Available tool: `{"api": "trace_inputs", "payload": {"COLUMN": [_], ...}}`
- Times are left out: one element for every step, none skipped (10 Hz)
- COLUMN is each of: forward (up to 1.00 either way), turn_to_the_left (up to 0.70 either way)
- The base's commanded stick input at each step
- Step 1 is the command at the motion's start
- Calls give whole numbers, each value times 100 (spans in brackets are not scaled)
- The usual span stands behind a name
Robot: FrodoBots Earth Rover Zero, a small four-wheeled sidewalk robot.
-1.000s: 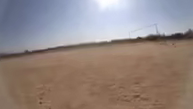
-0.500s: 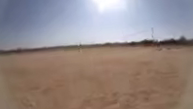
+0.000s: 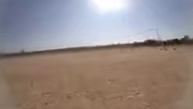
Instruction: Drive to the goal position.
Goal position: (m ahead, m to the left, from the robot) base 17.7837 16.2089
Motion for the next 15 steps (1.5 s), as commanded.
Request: {"api": "trace_inputs", "payload": {"forward": [100, 100, 100, 100, 100, 100, 100, 100, 100, 100, 100, 100, 100, 100, 100], "turn_to_the_left": [0, 0, 0, 0, 0, 0, 0, 0, 0, 0, 0, 0, 0, 0, 0]}}
